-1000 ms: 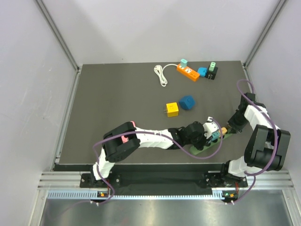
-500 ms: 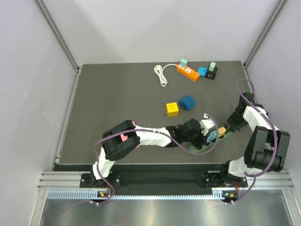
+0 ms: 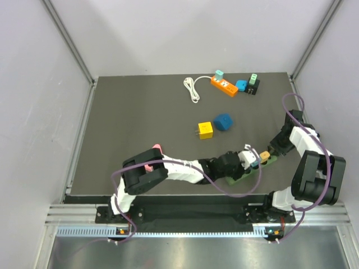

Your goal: Pull the plug off the socket

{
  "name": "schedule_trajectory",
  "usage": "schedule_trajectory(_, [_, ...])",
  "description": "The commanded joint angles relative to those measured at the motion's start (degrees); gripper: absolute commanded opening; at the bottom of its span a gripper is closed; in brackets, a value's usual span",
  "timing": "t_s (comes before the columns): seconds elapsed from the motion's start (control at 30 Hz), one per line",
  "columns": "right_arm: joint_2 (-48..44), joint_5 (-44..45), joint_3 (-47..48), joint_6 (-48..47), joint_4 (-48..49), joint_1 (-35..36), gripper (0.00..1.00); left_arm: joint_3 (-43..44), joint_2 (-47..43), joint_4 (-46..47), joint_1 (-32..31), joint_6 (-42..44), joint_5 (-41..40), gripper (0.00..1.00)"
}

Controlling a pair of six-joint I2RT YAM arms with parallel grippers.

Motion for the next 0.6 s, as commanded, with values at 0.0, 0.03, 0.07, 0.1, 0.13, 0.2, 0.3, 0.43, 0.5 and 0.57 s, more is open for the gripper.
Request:
schedule_trajectory(0.0, [5.5,4.7,-6.3,0.1,1.6,0.9,0.21,3.3,-5.8,4.0,-6.4,15.5,-9.3,0.0])
schedule_trajectory(0.03, [5.7,4.6,-6.2,0.2,1.7,0.8,0.2,3.5,-4.9,3.6,-6.7,17.2,-11.7,0.0])
schedule_trajectory(0.07, [5.8,4.6,-6.2,0.1,1.7,0.8,0.2,3.7,-4.5,3.1,-6.9,18.4,-12.7,0.0])
schedule_trajectory(0.1, [6.0,4.6,-6.2,0.2,1.6,0.8,0.2,3.4,-4.4,3.6,-7.6,20.8,-14.1,0.0])
schedule_trajectory(0.13, [6.3,4.6,-6.2,0.2,1.7,0.9,0.2,3.2,-4.2,3.8,-7.9,21.6,-16.2,0.0])
schedule_trajectory(0.2, [6.3,4.6,-6.1,0.2,1.7,0.8,0.2,3.5,-4.0,3.5,-7.7,20.1,-15.8,0.0])
schedule_trajectory(0.3, [6.5,4.7,-6.0,0.1,1.7,0.8,0.21,5.0,-4.1,0.2,-6.2,13.9,-10.6,0.0])
schedule_trajectory(0.43, [6.8,4.5,-5.4,-0.4,1.4,0.9,0.21,2.6,-8.6,1.1,-5.5,9.2,-6.0,0.0])
schedule_trajectory(0.5, [6.8,4.0,-5.4,-0.6,1.4,0.8,0.2,0.3,-10.8,0.9,-4.5,7.3,-2.6,0.0])
schedule_trajectory(0.57, [6.6,3.9,-5.3,-0.9,1.4,0.8,0.21,-1.5,-14.8,-0.1,-1.6,2.5,0.7,0.0])
